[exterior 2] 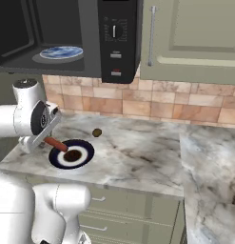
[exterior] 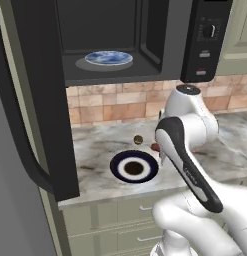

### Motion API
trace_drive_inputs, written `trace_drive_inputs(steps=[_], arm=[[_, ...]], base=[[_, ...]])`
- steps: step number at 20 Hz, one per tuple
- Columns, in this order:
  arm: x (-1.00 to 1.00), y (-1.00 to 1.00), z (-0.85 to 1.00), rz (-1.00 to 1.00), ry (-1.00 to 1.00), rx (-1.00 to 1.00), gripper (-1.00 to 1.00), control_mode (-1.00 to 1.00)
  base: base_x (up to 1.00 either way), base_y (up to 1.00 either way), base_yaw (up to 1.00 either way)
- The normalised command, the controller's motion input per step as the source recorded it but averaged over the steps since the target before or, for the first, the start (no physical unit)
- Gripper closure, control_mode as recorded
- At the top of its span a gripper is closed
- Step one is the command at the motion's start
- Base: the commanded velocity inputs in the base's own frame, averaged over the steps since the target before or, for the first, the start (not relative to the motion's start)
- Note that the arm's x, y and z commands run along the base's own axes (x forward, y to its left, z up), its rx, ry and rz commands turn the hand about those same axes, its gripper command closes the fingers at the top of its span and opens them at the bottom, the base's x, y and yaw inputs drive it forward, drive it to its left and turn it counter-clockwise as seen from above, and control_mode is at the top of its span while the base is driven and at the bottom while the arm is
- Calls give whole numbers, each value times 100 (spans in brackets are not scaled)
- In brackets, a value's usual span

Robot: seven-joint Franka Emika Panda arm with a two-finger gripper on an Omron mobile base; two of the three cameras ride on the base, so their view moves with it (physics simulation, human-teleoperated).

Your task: Pick the hot dog from the counter and place it in the microwave.

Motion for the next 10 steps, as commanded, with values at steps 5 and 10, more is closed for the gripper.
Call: trace_drive_inputs(steps=[5, 10], arm=[[2, 11, 100, -15, 0, 15, 100, -100], [26, 28, 100, -25, -1, 3, 100, -100]], base=[[0, 0, 0], [0, 0, 0]])
